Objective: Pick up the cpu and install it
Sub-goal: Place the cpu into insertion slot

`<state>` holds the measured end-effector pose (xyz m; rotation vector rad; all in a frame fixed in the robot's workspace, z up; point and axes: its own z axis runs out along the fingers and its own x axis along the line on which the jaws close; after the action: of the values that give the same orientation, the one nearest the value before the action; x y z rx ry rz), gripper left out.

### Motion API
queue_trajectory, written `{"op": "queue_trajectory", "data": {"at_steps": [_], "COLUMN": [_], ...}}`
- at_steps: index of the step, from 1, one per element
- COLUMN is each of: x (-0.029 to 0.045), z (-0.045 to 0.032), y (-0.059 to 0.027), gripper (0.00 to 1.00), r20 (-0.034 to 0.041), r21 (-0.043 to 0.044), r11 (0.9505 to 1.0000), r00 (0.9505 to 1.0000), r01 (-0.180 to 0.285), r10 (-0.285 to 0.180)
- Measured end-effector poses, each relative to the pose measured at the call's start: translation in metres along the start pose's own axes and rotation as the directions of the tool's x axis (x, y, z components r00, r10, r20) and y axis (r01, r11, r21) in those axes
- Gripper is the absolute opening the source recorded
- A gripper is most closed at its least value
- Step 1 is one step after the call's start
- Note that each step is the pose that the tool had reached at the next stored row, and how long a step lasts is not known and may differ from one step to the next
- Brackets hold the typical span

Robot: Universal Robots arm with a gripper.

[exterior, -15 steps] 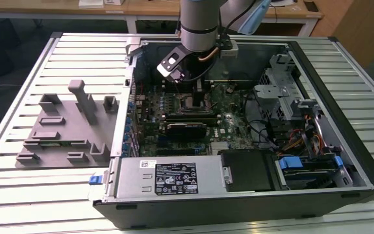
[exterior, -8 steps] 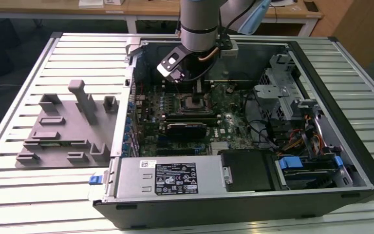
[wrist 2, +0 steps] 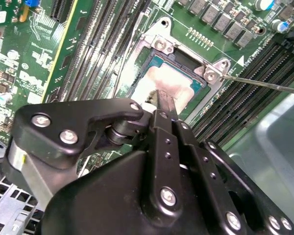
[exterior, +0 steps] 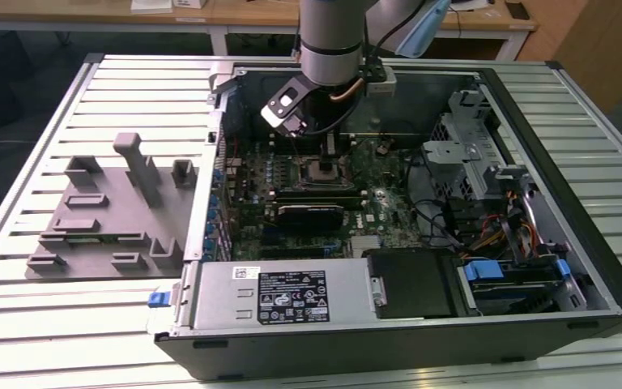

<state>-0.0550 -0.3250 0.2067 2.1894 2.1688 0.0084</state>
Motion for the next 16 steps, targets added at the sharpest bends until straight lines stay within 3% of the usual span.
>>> {"op": "queue_trajectory", "data": {"at_steps": [16], "x": [0.0003], "z": [0.0074], "y": [-0.0029], "gripper": [0.11], "r20": [-0.0056], "r21": [-0.0001], "r11": [1.0], "r00": [1.0], "r01": [0.0], "r10": [0.0]}}
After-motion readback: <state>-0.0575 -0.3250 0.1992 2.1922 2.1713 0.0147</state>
